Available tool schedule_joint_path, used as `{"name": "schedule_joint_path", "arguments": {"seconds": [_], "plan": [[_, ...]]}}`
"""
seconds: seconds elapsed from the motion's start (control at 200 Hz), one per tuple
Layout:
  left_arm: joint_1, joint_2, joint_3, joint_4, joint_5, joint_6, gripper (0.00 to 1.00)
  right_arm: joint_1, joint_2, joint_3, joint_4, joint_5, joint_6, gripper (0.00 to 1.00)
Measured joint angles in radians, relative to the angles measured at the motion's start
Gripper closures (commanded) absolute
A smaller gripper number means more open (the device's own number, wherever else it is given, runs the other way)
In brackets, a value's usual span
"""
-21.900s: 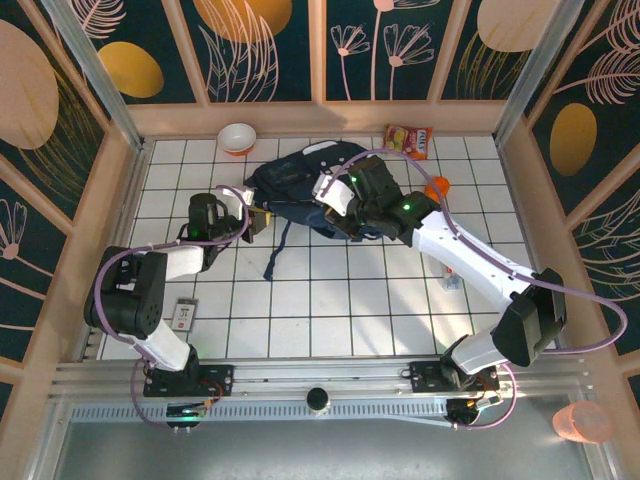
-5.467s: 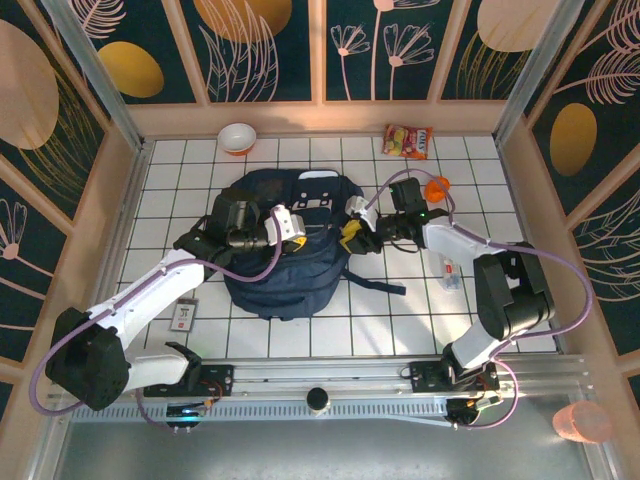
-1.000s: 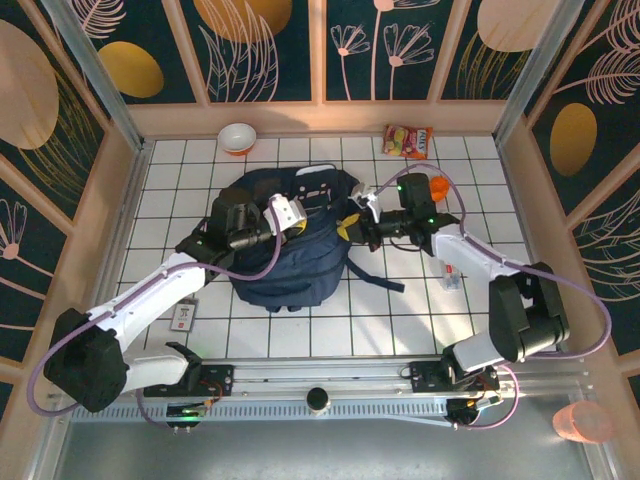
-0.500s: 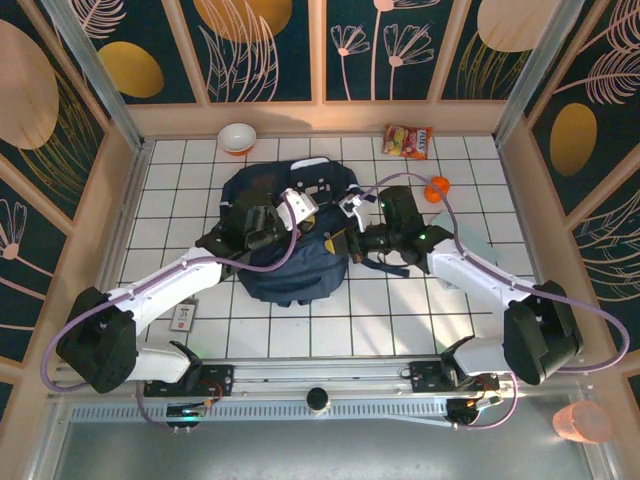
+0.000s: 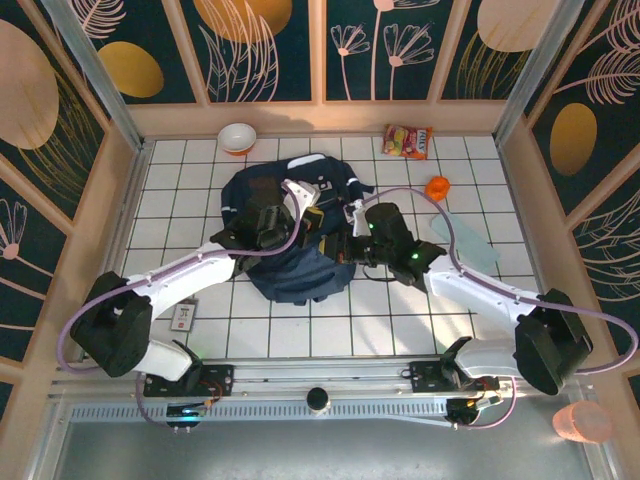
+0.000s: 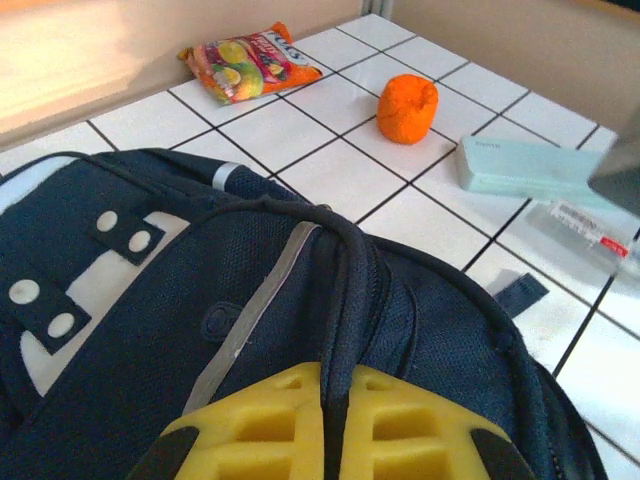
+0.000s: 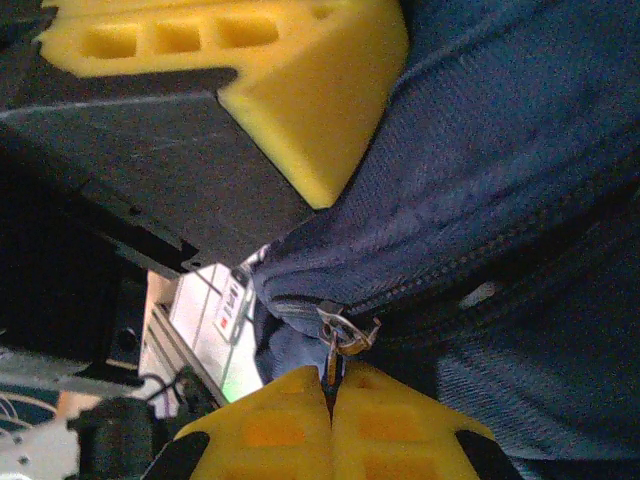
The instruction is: Pack the student bag
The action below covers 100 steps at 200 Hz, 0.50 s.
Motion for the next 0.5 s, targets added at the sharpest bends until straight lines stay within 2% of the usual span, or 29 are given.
{"name": "schedule_joint_path", "arguments": {"seconds": [0.365, 0.5], "plan": [[-0.018, 0.018, 0.005, 0.035, -0.077, -0.287, 1.00, 0.064, -0.004, -0.003, 0.016, 0.146, 0.208, 1.00], [-0.025, 0.052, 0.058, 0.014, -0.116, -0.371, 1.00, 0.098, 0.002, -0.003, 0.050, 0.201, 0.269, 1.00]]}}
